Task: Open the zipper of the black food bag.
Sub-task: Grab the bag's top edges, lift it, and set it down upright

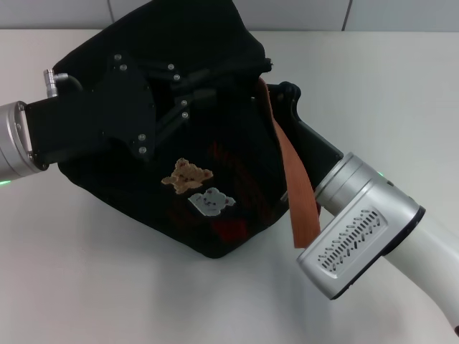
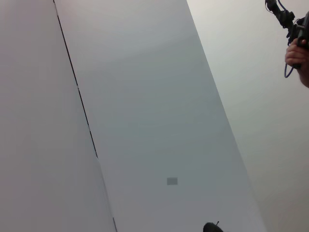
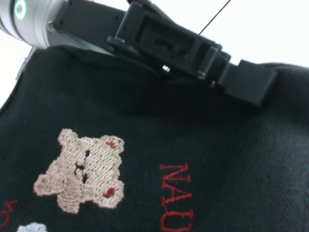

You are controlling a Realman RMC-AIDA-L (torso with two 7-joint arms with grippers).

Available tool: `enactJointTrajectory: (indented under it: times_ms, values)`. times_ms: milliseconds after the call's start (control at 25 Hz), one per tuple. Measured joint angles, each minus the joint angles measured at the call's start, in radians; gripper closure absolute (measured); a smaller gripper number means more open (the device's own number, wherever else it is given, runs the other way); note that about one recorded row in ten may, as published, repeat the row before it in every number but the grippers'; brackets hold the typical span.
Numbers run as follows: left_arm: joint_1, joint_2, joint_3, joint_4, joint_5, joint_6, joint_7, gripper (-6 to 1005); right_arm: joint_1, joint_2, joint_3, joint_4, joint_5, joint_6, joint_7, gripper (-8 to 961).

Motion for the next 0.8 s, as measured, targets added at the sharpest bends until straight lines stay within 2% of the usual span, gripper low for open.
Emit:
enactJointTrajectory:
  times_ms: [520, 800]
  values:
    - [0.017, 0.0, -0.003, 0.0, -0.021, 0.0, 0.002, 906, -0.03, 0.0, 0.0, -0.018, 0.0, -0.026, 0.023, 939]
    - [0.029, 0.002, -0.044, -0.023, -0.025, 0.014, 0.026, 906, -0.059, 0.0, 0.0, -0.033, 0.0, -0.034, 0.025, 935]
